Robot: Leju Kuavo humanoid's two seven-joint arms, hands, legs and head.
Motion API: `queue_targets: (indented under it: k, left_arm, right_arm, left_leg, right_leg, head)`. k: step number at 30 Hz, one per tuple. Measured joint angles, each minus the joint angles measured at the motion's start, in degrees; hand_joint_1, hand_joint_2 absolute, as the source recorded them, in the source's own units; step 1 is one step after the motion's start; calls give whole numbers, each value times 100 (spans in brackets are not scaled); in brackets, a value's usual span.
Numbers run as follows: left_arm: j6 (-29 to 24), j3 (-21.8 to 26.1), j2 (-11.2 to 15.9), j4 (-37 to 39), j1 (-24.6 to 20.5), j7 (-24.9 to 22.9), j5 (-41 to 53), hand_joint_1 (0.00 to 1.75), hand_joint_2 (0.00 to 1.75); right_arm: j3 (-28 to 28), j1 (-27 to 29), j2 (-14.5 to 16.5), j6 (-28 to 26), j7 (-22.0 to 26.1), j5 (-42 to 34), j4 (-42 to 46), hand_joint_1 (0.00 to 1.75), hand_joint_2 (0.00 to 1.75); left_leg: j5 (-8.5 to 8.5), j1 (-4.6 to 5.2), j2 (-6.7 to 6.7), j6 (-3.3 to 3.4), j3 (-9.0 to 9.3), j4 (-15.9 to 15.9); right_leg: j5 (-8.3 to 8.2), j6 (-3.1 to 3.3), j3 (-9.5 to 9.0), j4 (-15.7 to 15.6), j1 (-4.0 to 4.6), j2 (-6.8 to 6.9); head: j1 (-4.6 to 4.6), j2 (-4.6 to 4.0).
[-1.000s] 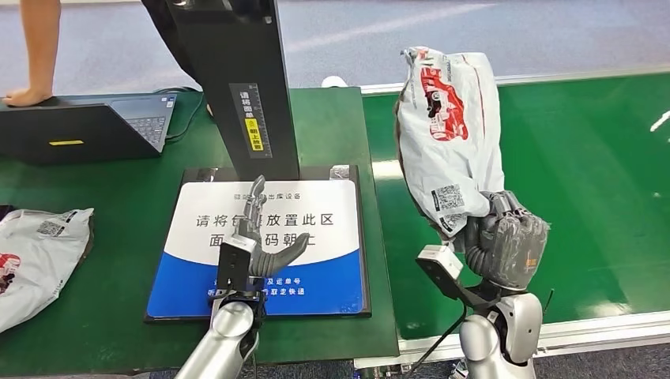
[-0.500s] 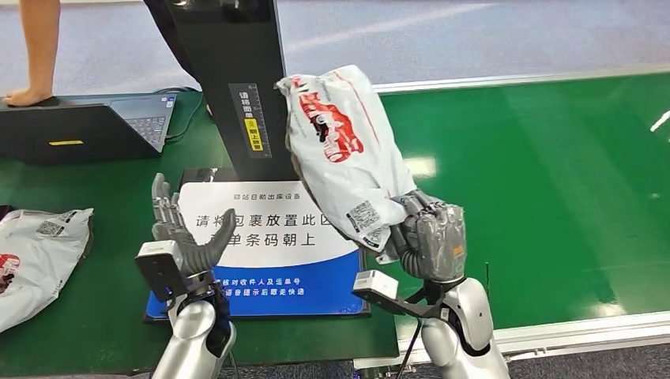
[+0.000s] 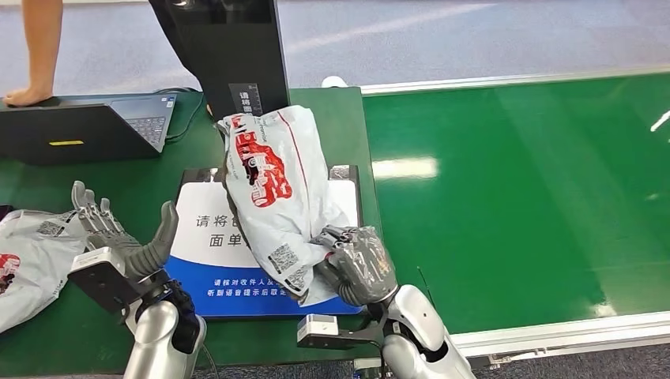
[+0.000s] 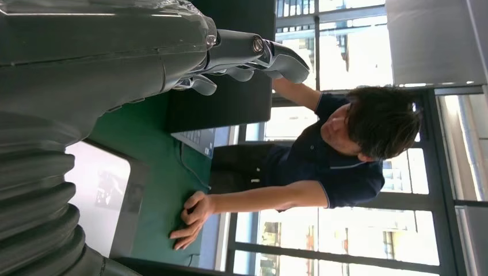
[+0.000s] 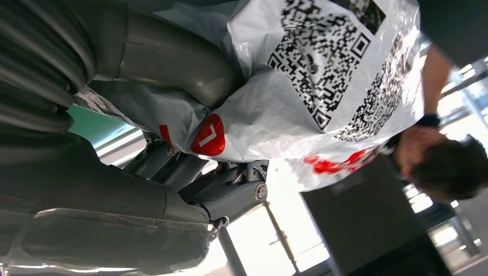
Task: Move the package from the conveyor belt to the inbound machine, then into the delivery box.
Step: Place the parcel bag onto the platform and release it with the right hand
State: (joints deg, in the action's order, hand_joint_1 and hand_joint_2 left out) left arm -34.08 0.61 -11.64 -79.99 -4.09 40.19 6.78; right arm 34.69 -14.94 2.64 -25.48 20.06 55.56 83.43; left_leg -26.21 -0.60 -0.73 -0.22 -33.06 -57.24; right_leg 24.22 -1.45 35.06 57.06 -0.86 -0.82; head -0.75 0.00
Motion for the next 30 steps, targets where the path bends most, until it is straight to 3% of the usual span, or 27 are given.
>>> queue_targets:
  k: [13,30]
  left_arm:
    - [-44,-5,24,-16,-7,0,33,0,175]
    - [-55,-25,45,-16,-4,0,24,0,175]
  right_arm:
    - [352,-259,51,85,-269,-59,-1072,175,175]
    - [355,-324,51,190,-301,-57,-1523,175,175]
  left_leg:
    - [0,1,1,0,0,0]
    - [0,1,0,0,1,0]
  right_leg:
    - [0,0,0,0,-1,0]
    - [0,0,0,0,-1,0]
  head:
    - [-1,0]
    - [0,0]
